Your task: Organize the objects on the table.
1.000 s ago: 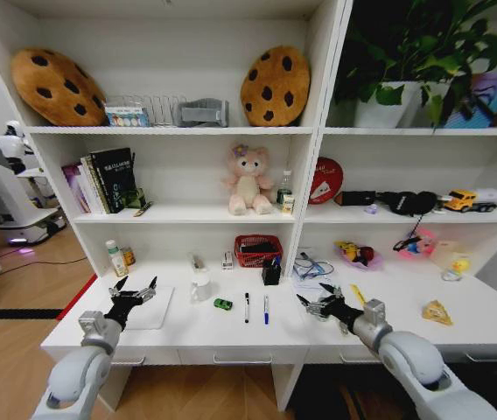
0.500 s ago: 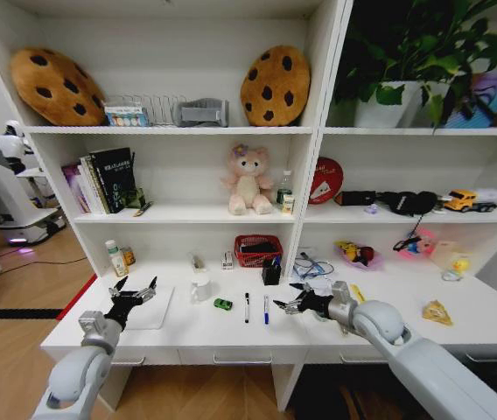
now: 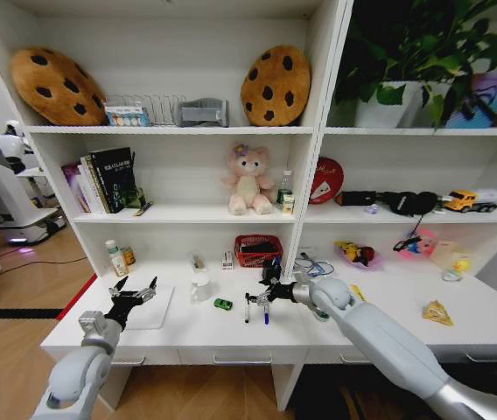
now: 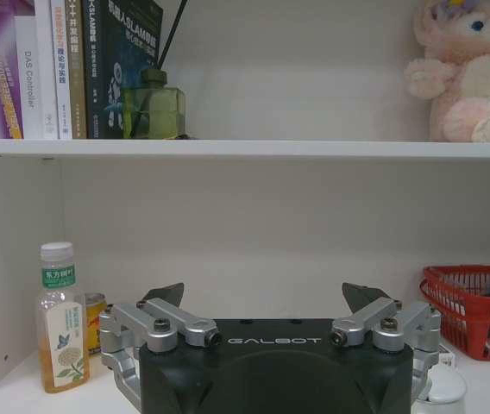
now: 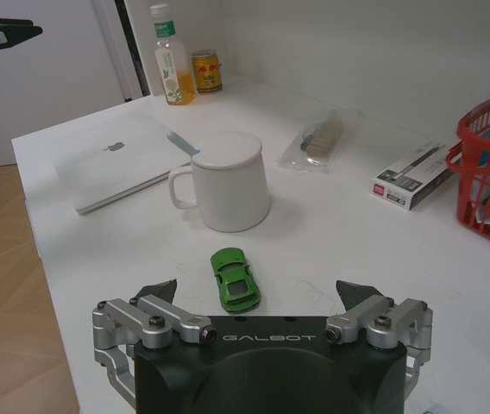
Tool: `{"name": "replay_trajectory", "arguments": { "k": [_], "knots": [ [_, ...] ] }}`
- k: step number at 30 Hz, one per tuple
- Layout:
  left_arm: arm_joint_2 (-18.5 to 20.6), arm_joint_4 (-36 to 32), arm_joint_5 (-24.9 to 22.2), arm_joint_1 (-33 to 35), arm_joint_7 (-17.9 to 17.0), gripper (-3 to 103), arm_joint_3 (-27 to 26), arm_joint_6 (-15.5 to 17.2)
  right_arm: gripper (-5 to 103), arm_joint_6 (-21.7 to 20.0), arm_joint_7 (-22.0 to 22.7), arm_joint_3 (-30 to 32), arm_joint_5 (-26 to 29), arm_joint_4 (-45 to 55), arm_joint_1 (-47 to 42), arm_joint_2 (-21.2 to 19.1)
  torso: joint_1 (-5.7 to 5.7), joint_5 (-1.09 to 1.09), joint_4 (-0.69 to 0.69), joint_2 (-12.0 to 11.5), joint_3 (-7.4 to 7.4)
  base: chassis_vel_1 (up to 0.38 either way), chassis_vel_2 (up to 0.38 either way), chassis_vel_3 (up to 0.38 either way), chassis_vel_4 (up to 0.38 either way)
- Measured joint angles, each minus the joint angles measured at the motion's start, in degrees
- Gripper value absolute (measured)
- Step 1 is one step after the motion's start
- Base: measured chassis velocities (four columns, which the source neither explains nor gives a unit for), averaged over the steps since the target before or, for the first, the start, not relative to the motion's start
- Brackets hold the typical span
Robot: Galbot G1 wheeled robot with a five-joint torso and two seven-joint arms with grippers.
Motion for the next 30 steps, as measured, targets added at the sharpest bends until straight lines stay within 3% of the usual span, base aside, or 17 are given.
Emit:
{"name": "replay_trajectory", "arguments": {
  "k": [13, 30],
  "knots": [
    [0.0, 0.0, 0.0, 0.0, 0.0, 100, 0.0, 0.0, 100, -3.3, 0.7, -7.7, 0.4, -4.9, 5.1, 4.2, 0.0, 0.02, 0.0, 0.0, 0.0, 0.0, 0.0, 0.0, 0.0],
    [0.0, 0.0, 0.0, 0.0, 0.0, 100, 0.0, 0.0, 100, -4.2, 2.7, -18.2, 5.1, -8.2, 13.8, 5.3, 0.0, 0.02, 0.0, 0.0, 0.0, 0.0, 0.0, 0.0, 0.0]
  ]
}}
